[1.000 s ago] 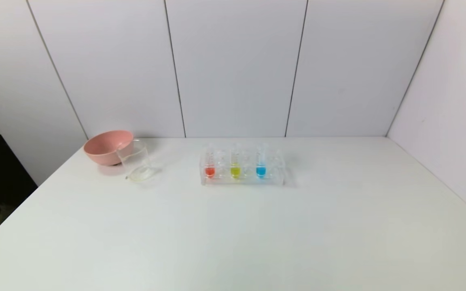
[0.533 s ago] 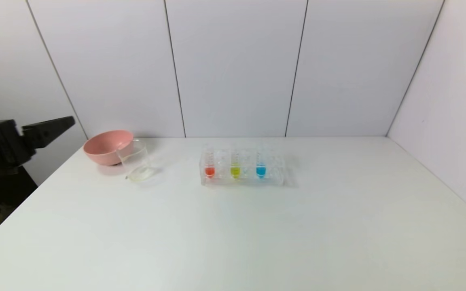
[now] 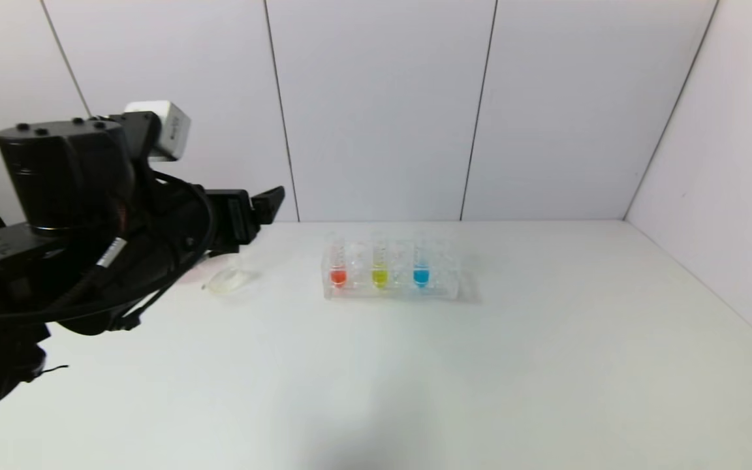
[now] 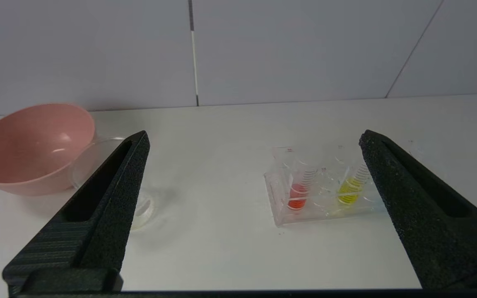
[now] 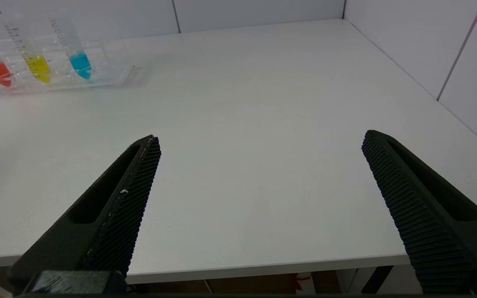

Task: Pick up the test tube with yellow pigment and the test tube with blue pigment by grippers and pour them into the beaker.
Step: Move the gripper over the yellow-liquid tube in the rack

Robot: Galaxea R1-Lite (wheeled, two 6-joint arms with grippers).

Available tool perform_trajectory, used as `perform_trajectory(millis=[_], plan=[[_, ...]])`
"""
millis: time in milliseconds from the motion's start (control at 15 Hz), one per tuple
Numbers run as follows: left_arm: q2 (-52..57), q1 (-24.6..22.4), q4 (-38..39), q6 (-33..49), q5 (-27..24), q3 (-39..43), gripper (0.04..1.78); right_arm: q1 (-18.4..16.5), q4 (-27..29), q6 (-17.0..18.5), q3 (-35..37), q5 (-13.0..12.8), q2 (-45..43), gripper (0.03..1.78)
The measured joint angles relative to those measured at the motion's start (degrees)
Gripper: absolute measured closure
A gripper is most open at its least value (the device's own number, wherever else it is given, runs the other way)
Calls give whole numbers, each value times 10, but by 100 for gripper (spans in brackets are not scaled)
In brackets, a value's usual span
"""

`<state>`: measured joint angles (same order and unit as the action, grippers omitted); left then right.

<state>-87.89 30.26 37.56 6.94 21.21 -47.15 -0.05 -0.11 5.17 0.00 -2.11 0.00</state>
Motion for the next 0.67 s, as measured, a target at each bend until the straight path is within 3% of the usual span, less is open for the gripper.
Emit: perform_trajectory(millis=[467,667], plan=[[-132,92,14,83,47,-66,4,0,0,0,0,0,0,4],[-185,110,71,90,56,-74,4,0,0,0,0,0,0,4]])
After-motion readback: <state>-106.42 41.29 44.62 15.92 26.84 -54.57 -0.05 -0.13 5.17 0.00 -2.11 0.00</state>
